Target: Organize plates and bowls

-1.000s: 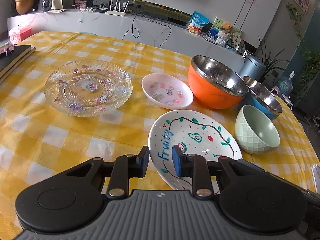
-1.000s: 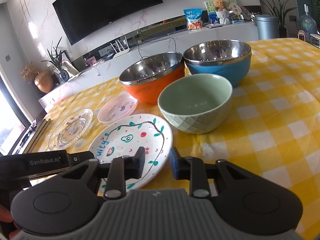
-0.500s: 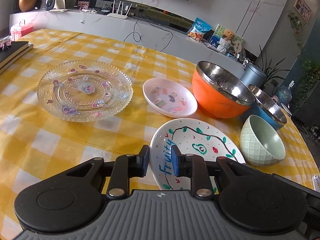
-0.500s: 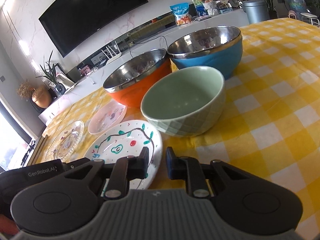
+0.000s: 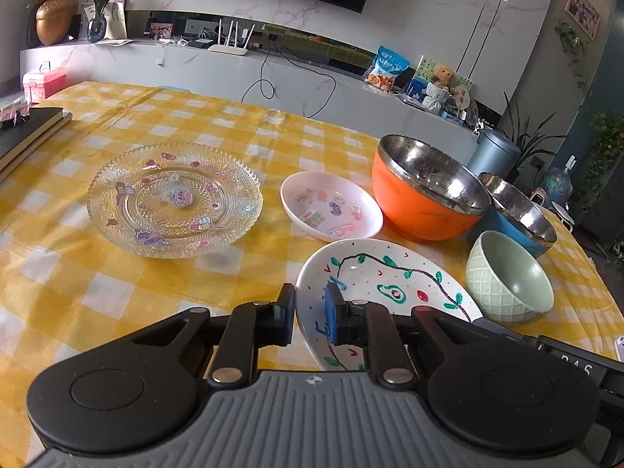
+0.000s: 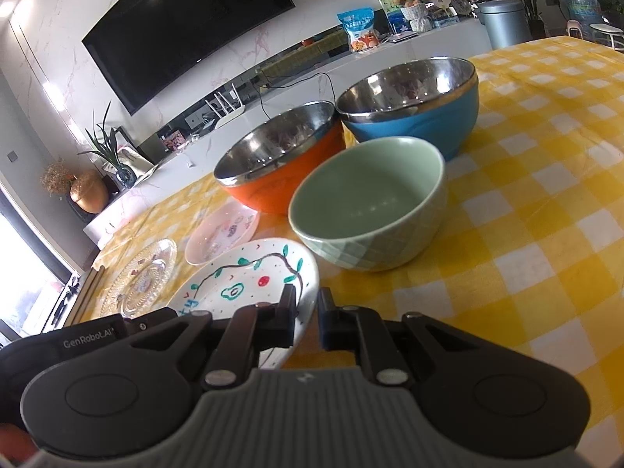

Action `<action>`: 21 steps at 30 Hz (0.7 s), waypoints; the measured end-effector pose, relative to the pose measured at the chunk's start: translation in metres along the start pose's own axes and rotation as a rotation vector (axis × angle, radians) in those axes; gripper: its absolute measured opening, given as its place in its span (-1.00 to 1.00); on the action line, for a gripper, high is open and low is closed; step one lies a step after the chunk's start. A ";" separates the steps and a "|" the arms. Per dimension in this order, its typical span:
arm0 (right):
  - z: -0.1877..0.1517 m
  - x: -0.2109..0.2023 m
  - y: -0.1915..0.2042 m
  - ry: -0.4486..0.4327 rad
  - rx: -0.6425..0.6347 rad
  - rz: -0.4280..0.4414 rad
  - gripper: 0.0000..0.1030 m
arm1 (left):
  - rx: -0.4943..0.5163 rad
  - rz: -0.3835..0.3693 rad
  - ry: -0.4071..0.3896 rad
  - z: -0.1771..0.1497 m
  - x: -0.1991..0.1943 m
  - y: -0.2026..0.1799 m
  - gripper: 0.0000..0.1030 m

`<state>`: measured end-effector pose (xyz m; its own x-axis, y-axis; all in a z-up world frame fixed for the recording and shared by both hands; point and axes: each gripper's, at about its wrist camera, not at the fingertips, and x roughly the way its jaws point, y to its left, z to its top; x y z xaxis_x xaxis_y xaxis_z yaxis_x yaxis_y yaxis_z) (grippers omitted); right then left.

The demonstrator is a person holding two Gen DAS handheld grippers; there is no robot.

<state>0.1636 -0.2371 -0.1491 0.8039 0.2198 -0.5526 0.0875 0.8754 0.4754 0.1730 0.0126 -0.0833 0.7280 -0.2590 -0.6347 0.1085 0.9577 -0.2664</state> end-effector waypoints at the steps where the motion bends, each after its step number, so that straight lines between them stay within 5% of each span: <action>1: 0.000 -0.001 0.001 0.001 0.000 0.003 -0.82 | 0.004 0.002 -0.004 0.000 -0.003 -0.001 -0.66; 21: -0.019 -0.049 0.031 0.017 -0.034 0.147 -0.81 | 0.044 0.053 -0.079 -0.002 -0.097 0.008 -0.66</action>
<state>0.1154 -0.2131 -0.1202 0.7963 0.3541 -0.4905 -0.0508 0.8471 0.5291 0.1018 0.0453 -0.0248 0.7842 -0.1992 -0.5876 0.0969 0.9748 -0.2012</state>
